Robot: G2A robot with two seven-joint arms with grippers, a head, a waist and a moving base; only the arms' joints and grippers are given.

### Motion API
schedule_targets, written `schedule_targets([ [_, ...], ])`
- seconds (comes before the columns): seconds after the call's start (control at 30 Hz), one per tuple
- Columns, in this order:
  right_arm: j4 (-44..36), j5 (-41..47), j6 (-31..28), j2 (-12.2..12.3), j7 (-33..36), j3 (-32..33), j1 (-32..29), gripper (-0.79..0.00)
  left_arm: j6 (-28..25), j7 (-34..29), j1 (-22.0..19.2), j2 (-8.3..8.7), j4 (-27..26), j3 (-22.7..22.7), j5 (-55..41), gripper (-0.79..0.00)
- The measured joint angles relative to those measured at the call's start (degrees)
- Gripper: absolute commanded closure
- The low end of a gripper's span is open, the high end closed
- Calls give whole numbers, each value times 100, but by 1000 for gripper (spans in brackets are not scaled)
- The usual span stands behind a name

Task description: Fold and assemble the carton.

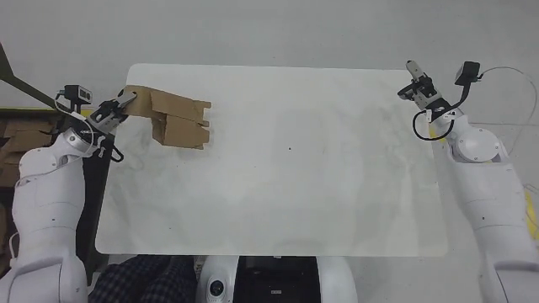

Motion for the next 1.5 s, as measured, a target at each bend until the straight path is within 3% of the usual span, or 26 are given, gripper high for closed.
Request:
schedule_targets([
  [0.37, 0, 0, 0, 0, 0, 0, 0, -785, 222, 186, -60, -188, -834, 888, -214, 0],
  [0.6, 0, 0, 0, 0, 0, 0, 0, -785, 177, 313, -79, -270, -899, 1244, -384, 0],
  [1.27, 0, 0, 0, 0, 0, 0, 0, -785, 152, 351, -82, -278, -871, 1280, -377, 0],
  [1.5, -223, 19, -4, 0, 17, 23, -115, -785, 447, 637, 15, -267, -1009, 1324, -231, 0],
])
